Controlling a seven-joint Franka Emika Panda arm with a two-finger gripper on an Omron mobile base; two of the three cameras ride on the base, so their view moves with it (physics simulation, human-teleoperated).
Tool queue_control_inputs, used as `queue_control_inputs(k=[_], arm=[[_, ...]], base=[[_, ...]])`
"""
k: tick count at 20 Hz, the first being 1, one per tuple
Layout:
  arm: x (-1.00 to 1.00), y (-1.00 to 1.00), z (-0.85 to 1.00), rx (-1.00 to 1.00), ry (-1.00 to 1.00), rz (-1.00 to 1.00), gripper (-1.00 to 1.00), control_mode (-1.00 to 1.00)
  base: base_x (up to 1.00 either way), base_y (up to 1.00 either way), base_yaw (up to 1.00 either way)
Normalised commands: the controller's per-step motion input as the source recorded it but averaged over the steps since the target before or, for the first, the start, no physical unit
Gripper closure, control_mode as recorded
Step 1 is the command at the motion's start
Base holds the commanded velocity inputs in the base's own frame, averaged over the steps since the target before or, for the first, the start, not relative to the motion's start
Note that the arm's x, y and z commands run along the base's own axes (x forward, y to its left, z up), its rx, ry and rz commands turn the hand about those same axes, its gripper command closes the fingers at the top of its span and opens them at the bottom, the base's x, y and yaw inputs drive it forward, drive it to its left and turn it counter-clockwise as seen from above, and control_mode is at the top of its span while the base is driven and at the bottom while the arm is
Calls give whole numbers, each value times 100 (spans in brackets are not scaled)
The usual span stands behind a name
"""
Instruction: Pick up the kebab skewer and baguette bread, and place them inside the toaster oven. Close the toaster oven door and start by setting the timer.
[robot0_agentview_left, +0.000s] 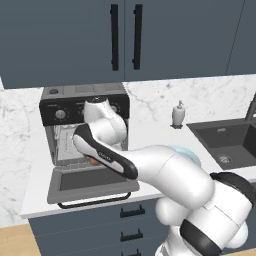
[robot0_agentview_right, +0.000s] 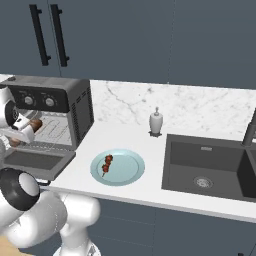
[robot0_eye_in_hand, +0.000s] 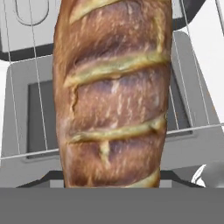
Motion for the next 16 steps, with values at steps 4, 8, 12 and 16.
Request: queue_control_inputs(k=[4, 8, 12, 16], arm=[[29, 45, -6, -9, 0, 3, 100, -100], [34, 37, -16, -3, 5, 0, 100, -100], [59, 17, -13, 0, 0, 0, 100, -100], [41, 31, -25, 0, 0, 0, 100, -100]], base=[[0, 0, 0], [0, 0, 0], [0, 0, 0], [0, 0, 0]])
